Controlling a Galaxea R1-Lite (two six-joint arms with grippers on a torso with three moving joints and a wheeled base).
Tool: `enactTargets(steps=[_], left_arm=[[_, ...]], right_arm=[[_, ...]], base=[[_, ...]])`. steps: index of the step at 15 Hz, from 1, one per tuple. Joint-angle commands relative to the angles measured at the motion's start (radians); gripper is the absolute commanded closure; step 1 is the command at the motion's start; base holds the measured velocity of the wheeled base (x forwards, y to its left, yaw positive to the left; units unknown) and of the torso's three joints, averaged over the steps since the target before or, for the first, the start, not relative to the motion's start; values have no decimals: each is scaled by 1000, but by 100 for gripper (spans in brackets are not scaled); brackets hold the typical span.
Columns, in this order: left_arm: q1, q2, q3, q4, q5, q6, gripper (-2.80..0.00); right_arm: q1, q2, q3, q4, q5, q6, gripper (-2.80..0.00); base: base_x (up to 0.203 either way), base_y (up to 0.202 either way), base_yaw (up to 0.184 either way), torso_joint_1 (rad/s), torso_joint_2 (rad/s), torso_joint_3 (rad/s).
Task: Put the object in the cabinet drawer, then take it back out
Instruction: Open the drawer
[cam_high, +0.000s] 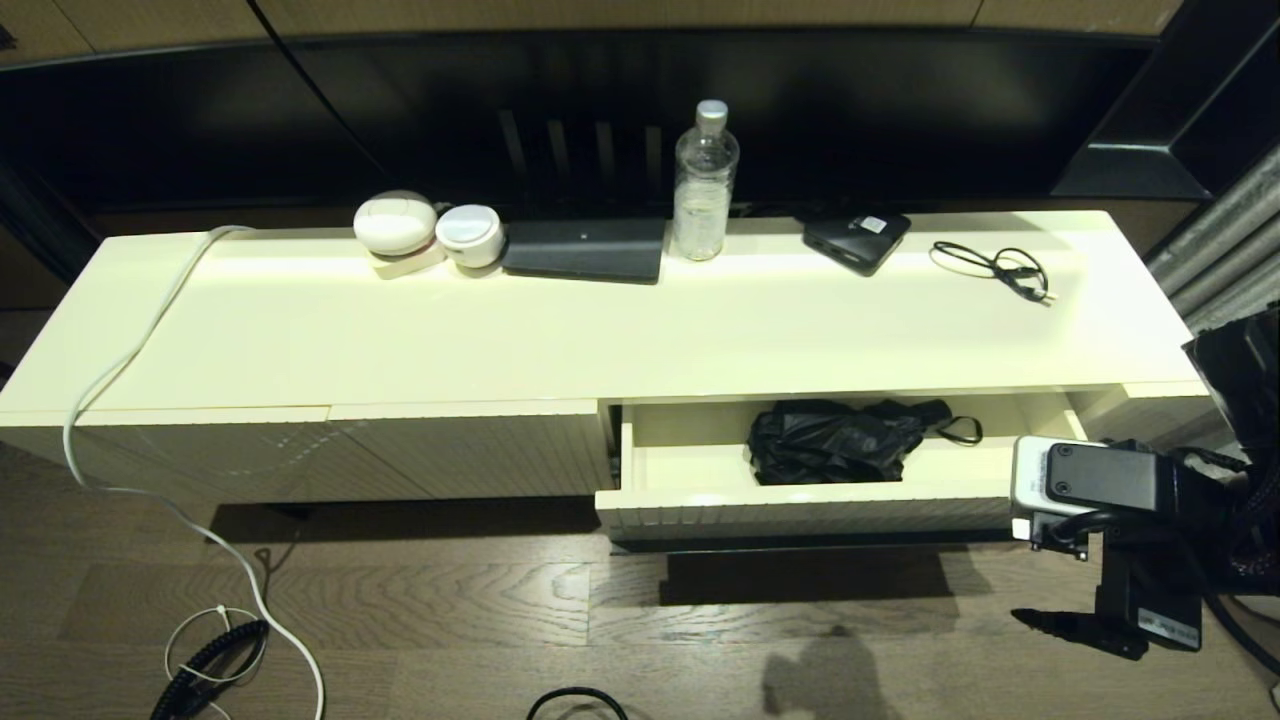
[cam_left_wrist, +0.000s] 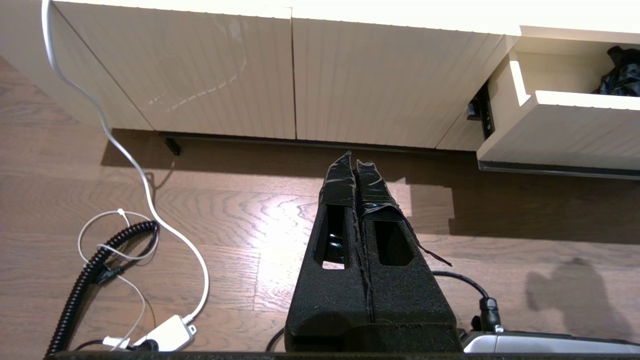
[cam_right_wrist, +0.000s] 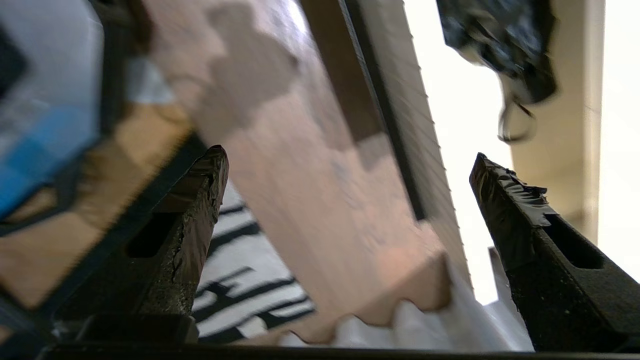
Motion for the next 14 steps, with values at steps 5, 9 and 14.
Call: enactTargets(steps=[5,9,14], left_arm=[[0,-2,0,-1,0,-1,0],[0,-2,0,-1,0,-1,0],[0,-2,0,-1,0,-1,0]], right_arm=[[-7,125,-188,115,136,29,-280],[-26,252,-349,193,72,20,-280],[-43,358,-495,249,-68,-34,-280]], base=[[0,0,0,0,0,0],[0,0,0,0,0,0],[0,0,0,0,0,0]])
